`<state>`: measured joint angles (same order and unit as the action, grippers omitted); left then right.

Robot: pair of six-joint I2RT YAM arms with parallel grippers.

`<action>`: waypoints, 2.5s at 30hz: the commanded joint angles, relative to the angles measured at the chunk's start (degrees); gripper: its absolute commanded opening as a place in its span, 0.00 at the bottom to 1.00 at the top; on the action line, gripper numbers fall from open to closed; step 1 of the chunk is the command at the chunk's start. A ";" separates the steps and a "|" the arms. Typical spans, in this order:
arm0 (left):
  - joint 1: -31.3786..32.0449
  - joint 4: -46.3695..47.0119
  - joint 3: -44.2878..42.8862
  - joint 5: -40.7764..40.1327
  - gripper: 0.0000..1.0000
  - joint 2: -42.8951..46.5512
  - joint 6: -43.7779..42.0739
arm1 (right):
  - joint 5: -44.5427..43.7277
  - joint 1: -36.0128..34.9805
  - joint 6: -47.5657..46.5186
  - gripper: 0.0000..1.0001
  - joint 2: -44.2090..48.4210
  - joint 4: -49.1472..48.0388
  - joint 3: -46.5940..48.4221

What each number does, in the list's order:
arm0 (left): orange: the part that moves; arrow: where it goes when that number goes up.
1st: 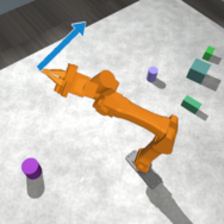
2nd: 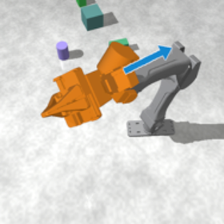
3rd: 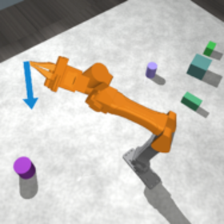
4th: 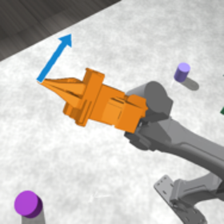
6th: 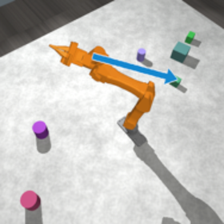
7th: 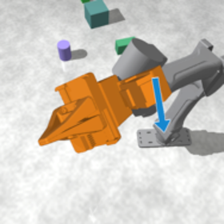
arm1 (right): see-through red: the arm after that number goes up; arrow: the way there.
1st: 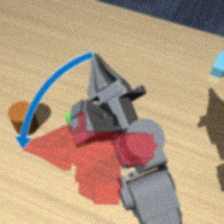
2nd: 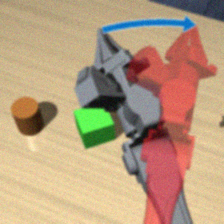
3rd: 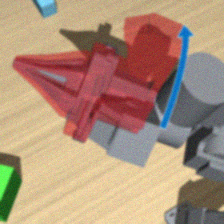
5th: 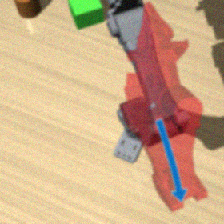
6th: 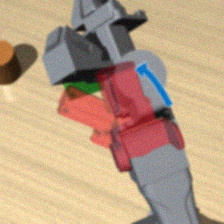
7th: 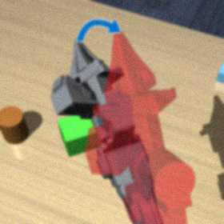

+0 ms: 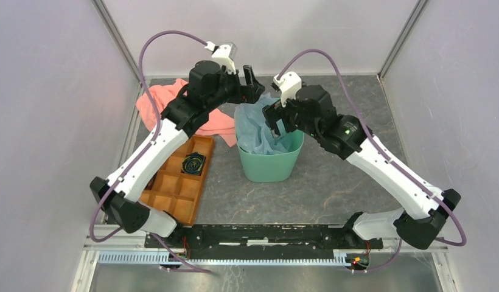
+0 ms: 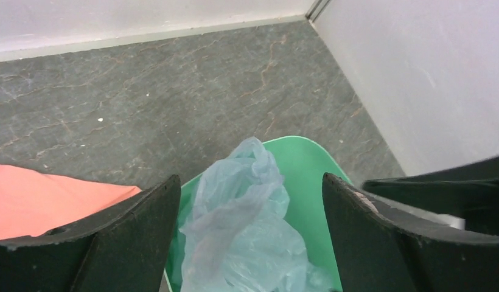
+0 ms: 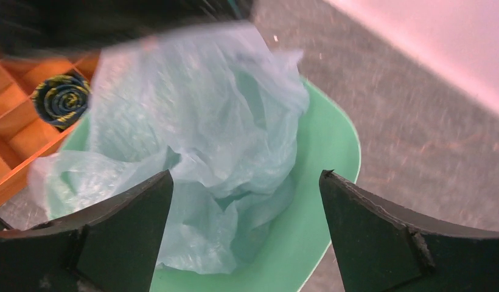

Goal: Put the trash bags into the trash bin

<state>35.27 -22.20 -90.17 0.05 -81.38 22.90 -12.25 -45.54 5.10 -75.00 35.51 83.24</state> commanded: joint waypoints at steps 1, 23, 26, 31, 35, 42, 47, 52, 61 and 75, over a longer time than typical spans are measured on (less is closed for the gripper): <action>0.07 -4.50 -5.47 0.48 0.89 -3.38 -7.95 | 9.05 -0.25 -12.72 0.98 -0.68 -1.36 5.78; -1.16 -7.23 -2.15 -1.92 0.07 -0.56 -4.23 | 8.37 -2.99 -20.49 0.70 -1.25 -31.38 -9.67; -1.34 -6.83 -2.02 -1.03 0.02 1.16 -4.15 | 10.59 -3.47 -22.03 0.72 -3.12 -34.70 -11.06; -1.26 -5.63 0.23 -0.81 0.02 3.68 -2.53 | 10.69 -4.17 -20.66 0.80 -6.61 -36.97 -8.27; -1.26 -2.95 3.44 -0.85 0.02 5.98 -1.01 | 7.75 -4.37 -18.83 0.66 -7.10 -41.71 -9.69; -1.41 0.55 9.57 -3.56 0.02 11.50 0.11 | -0.59 -4.38 -14.18 0.29 0.63 -42.27 -17.41; -1.41 5.74 17.54 -7.30 0.02 16.27 1.48 | -3.66 -3.97 -11.36 0.29 6.62 -45.40 -26.06; -1.39 7.30 21.62 -6.06 0.02 18.81 3.82 | -1.28 -3.73 -9.94 0.39 5.69 -41.15 -23.36; -1.38 6.25 30.04 -7.64 0.02 24.61 5.32 | -1.95 -3.73 -7.29 0.67 1.70 -29.16 -11.76; -1.35 7.04 36.44 -7.15 0.02 26.95 7.35 | -0.70 -5.06 -11.25 0.81 -10.25 -12.79 6.68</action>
<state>34.17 -17.41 -54.28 -5.98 -56.23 28.34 -10.61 -49.80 -3.51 -82.87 16.40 87.26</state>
